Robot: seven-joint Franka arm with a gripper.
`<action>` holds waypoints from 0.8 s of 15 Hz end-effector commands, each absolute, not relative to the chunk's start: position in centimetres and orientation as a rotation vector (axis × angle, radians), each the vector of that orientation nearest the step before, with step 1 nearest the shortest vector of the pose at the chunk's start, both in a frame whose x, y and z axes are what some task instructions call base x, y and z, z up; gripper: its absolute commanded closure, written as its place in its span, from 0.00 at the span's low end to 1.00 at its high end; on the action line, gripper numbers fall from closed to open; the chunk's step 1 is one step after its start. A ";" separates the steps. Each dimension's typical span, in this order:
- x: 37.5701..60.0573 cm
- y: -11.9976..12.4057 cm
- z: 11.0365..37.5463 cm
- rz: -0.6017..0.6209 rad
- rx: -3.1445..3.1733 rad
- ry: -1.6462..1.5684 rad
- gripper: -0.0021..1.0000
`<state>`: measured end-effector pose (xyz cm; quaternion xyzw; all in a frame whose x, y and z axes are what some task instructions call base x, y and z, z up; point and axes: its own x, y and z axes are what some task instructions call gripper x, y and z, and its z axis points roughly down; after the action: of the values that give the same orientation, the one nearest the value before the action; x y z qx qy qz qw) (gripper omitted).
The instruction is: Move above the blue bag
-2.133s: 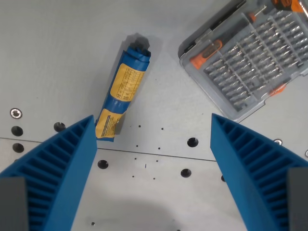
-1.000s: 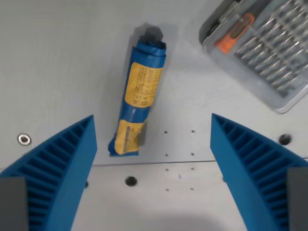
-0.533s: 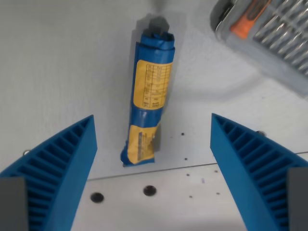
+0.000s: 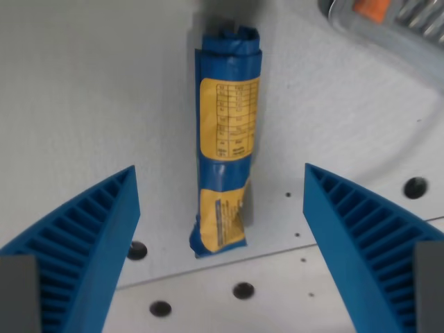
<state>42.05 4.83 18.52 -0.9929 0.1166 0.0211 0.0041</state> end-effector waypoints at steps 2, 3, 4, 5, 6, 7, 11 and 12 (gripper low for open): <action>41.4 5.5 16.6 -0.061 -3.050 0.584 0.00; 41.2 5.6 16.1 -0.061 -3.047 0.590 0.00; 41.1 5.6 15.7 -0.063 -3.048 0.588 0.00; 41.0 5.7 15.3 -0.059 -3.047 0.587 0.00; 40.9 5.7 15.0 -0.057 -3.047 0.585 0.00; 40.8 5.7 14.7 -0.060 -3.047 0.581 0.00; 40.4 5.7 14.2 -0.066 -3.050 0.557 0.00; 40.4 5.7 14.1 -0.067 -3.051 0.552 0.00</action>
<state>41.04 5.39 14.32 -0.9878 0.1536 0.0243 0.0032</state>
